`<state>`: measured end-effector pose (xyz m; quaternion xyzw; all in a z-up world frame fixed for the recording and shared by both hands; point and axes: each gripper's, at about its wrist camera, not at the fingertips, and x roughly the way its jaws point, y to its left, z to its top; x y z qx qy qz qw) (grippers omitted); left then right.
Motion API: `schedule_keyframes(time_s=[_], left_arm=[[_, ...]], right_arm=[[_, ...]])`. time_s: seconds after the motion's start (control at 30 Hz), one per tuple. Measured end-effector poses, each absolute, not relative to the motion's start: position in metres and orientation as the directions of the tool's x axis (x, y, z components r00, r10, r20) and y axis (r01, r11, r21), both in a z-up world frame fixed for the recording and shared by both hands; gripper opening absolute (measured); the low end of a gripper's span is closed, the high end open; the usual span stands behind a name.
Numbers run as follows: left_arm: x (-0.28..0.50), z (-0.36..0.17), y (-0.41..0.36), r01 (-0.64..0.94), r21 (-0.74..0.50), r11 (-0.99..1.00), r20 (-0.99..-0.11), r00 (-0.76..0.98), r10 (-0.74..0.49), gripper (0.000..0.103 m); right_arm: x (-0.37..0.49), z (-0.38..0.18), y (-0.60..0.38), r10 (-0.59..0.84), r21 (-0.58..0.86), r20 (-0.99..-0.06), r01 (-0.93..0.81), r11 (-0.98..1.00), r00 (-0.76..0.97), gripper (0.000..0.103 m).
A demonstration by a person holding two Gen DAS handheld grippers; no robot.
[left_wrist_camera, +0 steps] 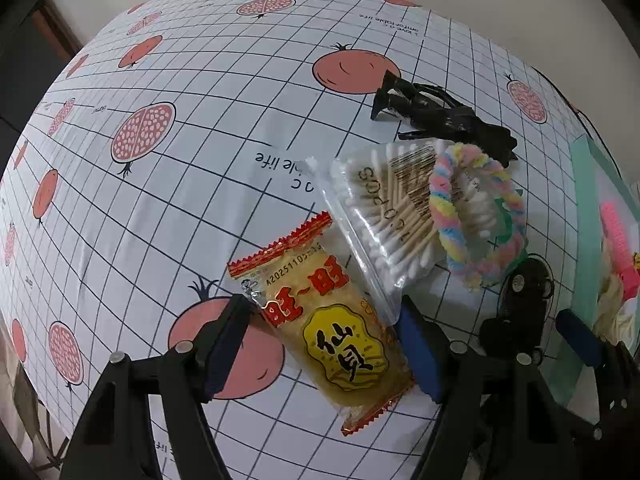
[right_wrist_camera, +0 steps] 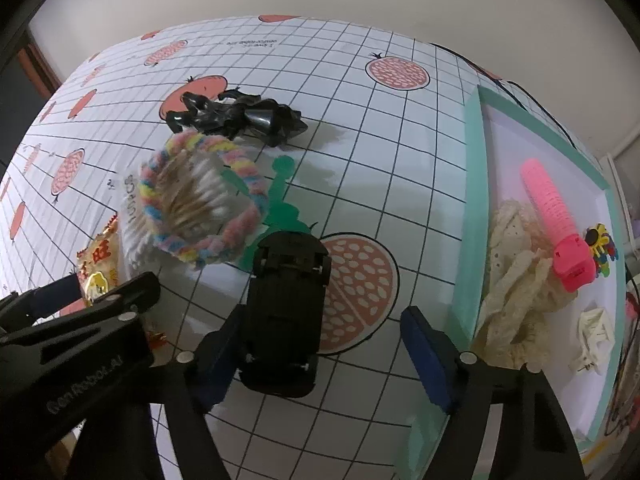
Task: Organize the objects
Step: 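Move left tool to the yellow snack packet while right tool approaches the black toy car, then close left tool on the snack packet while right tool closes on the black car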
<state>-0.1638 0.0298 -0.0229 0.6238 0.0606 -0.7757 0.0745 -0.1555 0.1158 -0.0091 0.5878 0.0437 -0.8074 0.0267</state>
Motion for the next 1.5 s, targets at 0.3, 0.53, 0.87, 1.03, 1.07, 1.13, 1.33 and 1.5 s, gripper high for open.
schedule_keyframes(time_s=[0.3,0.53,0.87,1.03,1.07,1.13,1.33,1.5], left_arm=[[-0.160,-0.024,0.023,0.197,0.005,-0.980,-0.980,-0.194,-0.044,0.075],[-0.158,-0.024,0.017,0.210,0.004,-0.978,-0.982,-0.186,-0.044,0.074],[-0.155,-0.021,0.019,0.237,0.005,-0.972,-0.979,-0.196,-0.052,0.065],[-0.153,-0.018,0.021,0.257,0.004,-0.966,-0.977,-0.206,-0.059,0.051],[-0.153,-0.018,0.021,0.258,0.005,-0.966,-0.977,-0.207,-0.060,0.050],[-0.152,-0.017,0.023,0.260,0.004,-0.966,-0.976,-0.210,-0.060,0.047],[-0.150,-0.016,0.024,0.270,0.004,-0.963,-0.972,-0.225,-0.067,0.041],[-0.148,-0.014,0.027,0.284,0.004,-0.959,-0.972,-0.225,-0.070,0.038]], right_arm=[[-0.153,-0.007,0.115,-0.002,-0.033,-0.948,0.106,-0.994,-0.318,0.075],[-0.156,-0.008,0.115,-0.015,-0.015,-0.947,0.089,-0.996,-0.322,0.073],[-0.158,-0.007,0.118,-0.019,-0.010,-0.941,0.084,-0.996,-0.338,0.052],[-0.164,-0.007,0.124,-0.020,-0.007,-0.940,0.076,-0.997,-0.341,0.045],[-0.165,-0.007,0.125,-0.019,-0.006,-0.940,0.073,-0.997,-0.340,0.044],[-0.166,-0.007,0.126,-0.019,-0.005,-0.940,0.070,-0.998,-0.340,0.043],[-0.166,-0.008,0.128,-0.019,-0.002,-0.941,0.062,-0.998,-0.338,0.036],[-0.165,-0.008,0.126,-0.028,0.008,-0.942,0.061,-0.998,-0.335,0.035]])
